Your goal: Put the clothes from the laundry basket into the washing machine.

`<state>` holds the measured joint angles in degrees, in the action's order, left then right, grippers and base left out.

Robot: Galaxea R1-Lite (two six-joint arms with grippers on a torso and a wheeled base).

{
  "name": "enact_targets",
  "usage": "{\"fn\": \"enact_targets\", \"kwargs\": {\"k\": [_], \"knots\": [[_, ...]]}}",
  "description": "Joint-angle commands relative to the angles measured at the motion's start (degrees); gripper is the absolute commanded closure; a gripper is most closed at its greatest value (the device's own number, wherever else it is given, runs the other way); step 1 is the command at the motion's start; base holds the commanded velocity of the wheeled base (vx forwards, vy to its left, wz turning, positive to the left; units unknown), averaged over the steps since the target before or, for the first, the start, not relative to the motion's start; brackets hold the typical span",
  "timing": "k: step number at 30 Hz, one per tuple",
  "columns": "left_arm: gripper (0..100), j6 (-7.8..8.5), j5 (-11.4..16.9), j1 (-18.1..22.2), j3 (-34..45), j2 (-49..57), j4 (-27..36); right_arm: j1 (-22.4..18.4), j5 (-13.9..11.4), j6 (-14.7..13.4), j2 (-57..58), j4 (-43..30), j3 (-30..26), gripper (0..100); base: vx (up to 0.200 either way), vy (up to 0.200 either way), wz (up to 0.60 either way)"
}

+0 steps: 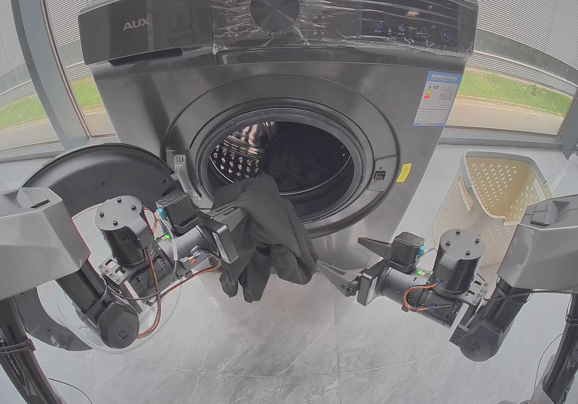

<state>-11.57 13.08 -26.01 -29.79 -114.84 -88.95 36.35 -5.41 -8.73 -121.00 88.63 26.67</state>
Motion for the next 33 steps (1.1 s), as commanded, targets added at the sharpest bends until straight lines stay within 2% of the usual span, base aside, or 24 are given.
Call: {"fn": "enact_targets", "kwargs": {"k": [1,5,8,16,22,25,31,33], "knots": [[100,-0.03,-0.42,0.0,1.32,2.69,-0.25,-4.18,-0.12,-0.5,3.58,0.14,-2.94,0,0.0,0.0,0.0],[100,-0.12,-2.45,0.0,2.64,3.74,-0.25,-5.68,-0.3,-0.68,4.11,0.06,-3.03,0,0.0,0.0,0.0],[100,0.41,-3.5,0.09,3.6,4.09,-0.25,-5.33,-0.21,-0.68,3.58,0.06,-3.03,0,0.0,0.0,0.0],[100,0.49,-3.5,-0.44,4.66,3.48,-0.17,-4.89,-0.12,-0.85,3.93,0.14,-3.03,0,0.0,0.0,0.0],[100,1.46,-3.76,-1.06,4.74,1.81,-0.25,-4.8,0.05,-0.85,3.58,0.14,-3.12,0,0.2,0.0,0.0],[100,2.25,-3.85,-2.2,5.01,1.54,-0.25,-4.8,0.14,-0.85,3.49,0.14,-3.21,0,0.0,0.0,0.0],[100,2.25,-3.85,-2.73,4.74,1.37,-0.25,-4.54,0.14,-0.85,3.41,0.14,-3.65,0,0.0,0.0,0.0],[100,2.25,-3.85,-2.64,4.83,1.02,-0.25,-4.45,0.14,-0.85,3.41,0.14,-3.73,0,0.2,0.0,0.0]]}}
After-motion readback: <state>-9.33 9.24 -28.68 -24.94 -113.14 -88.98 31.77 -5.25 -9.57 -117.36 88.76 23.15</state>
